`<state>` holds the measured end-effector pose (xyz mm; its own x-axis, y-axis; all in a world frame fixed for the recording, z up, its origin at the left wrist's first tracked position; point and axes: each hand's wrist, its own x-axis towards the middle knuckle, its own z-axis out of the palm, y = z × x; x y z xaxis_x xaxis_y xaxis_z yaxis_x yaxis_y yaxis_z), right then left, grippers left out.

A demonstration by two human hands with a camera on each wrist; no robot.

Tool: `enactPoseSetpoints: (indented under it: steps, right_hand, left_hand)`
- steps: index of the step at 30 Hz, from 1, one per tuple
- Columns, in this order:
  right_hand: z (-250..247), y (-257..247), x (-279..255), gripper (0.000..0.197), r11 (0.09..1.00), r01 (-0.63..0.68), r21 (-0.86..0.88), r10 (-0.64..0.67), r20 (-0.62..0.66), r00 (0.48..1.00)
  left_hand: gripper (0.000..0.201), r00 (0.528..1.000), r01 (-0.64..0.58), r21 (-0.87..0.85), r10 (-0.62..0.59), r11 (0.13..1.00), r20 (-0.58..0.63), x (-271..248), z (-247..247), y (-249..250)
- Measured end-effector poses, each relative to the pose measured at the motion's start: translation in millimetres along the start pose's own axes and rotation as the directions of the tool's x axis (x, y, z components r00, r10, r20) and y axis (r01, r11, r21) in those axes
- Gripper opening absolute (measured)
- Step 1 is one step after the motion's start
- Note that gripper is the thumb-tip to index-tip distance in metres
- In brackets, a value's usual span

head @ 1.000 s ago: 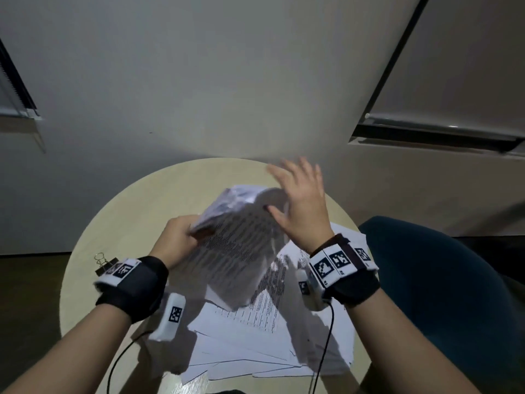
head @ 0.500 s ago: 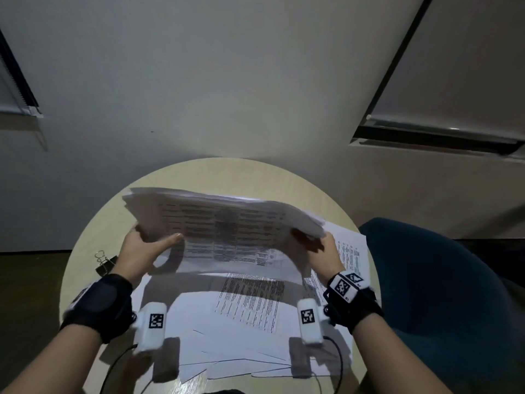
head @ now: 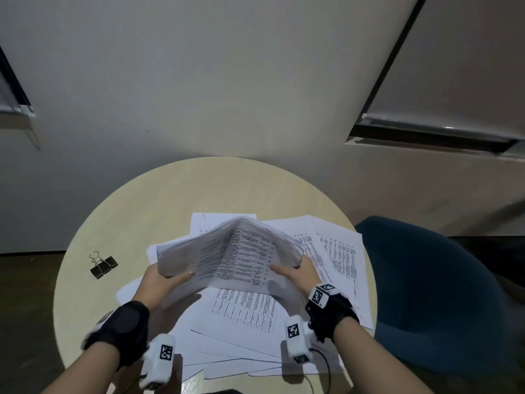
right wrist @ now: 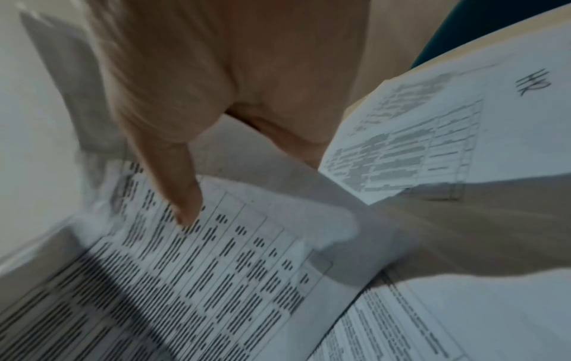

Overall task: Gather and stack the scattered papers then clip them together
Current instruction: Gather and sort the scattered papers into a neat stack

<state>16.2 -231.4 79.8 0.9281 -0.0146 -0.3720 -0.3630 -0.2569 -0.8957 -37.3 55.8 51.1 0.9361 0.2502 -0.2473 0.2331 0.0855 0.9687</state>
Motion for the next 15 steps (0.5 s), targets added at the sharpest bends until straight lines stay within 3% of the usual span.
enactPoseSetpoints:
  steps: [2, 3, 6, 7, 9, 10, 11, 12, 15]
  right_hand:
    - [0, -6, 3, 0.029, 0.993, 0.095, 0.071, -0.090, -0.072, 0.993]
    - [-1, -9, 5, 0.022, 0.985, 0.135, 0.104, -0.125, -0.094, 0.988]
    - [-10, -14, 11, 0.024, 0.963, 0.249, 0.106, -0.238, -0.104, 0.966]
    - [-12, -10, 13, 0.027, 0.966, 0.240, 0.099, -0.231, -0.093, 0.968]
    - [-12, -2, 12, 0.041, 0.984, 0.166, 0.067, -0.164, -0.035, 0.986]
    - [-10, 9, 14, 0.060, 0.996, 0.081, 0.025, -0.081, -0.019, 0.997]
    - [-8, 21, 17, 0.081, 0.999, -0.021, -0.044, 0.021, -0.002, 1.000]
    - [-7, 27, 15, 0.089, 0.994, -0.083, -0.077, 0.087, 0.052, 0.995]
    - [-5, 41, 7, 0.051, 0.975, -0.206, -0.079, 0.213, 0.096, 0.972]
  left_hand:
    - [0.037, 0.999, -0.009, -0.013, 0.009, 1.000, -0.035, 4, -4, 3]
    - [0.051, 0.999, -0.013, -0.033, 0.011, 0.999, -0.038, 5, -9, 4]
    - [0.083, 0.999, -0.030, -0.089, 0.027, 0.996, -0.037, 6, -20, 7]
    - [0.080, 0.999, -0.026, -0.078, 0.023, 0.997, -0.035, 3, -21, 8]
    - [0.053, 1.000, 0.019, -0.107, -0.021, 0.994, -0.019, -1, -20, 2]
    - [0.035, 0.999, 0.040, -0.130, -0.041, 0.991, -0.008, -5, -16, 0]
    - [0.026, 0.997, 0.075, -0.105, -0.075, 0.992, 0.009, -10, -11, -3]
    - [0.025, 0.996, 0.088, -0.066, -0.086, 0.994, 0.024, -10, -9, -9]
    - [0.019, 0.993, 0.118, -0.031, -0.119, 0.992, -0.011, -10, -5, -19]
